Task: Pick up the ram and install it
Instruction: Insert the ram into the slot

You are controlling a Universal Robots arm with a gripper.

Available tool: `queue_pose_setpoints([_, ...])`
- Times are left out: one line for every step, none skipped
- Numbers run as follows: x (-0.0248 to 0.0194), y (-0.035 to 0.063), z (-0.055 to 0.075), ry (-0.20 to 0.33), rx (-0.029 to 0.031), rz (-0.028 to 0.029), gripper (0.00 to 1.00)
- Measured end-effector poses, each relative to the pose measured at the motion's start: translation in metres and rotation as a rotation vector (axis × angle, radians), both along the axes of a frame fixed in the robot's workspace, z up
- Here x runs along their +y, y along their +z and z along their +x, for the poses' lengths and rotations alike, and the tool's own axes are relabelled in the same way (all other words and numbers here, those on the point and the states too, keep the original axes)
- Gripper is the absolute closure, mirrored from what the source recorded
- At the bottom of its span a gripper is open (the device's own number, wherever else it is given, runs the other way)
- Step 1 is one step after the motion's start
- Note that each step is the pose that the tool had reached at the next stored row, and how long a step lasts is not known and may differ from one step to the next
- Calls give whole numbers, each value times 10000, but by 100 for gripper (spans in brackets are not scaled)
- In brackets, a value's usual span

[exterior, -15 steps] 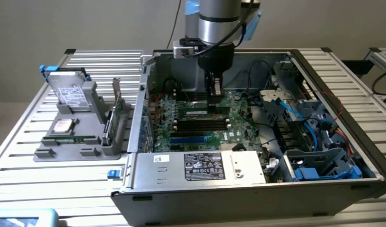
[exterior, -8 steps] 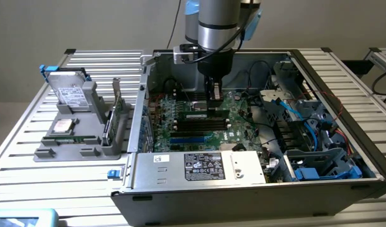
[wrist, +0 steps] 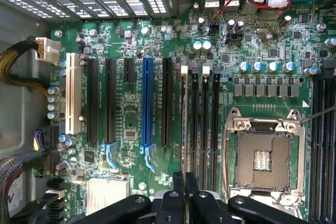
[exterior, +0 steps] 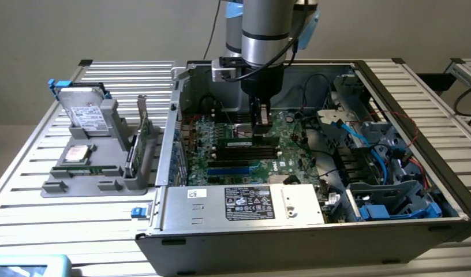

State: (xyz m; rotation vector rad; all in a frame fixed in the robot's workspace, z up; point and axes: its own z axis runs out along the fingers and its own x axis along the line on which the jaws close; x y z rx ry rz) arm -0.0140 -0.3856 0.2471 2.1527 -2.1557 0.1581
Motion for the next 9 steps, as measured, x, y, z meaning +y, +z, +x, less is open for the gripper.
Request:
queue_pose_setpoints([0,-9,0,1,-1,1,87])
queue_pose_setpoints([-1,-15,0,2,0,0,87])
queue_pose_setpoints([-4,-20,0,5,0,-1,87])
queue_pose_setpoints([-5,-26,0,9,-2,0,87])
queue_pose_setpoints([-8,-31,0,14,-2,-1,87])
queue_pose_setpoints([-9,-37,0,21,-3,1,87])
queue_pose_setpoints([-9,-42,0,28,-3,1,87])
queue_pose_setpoints([-9,-42,0,33,-3,0,87])
queue_pose_setpoints([-10,-42,0,35,-3,-1,87])
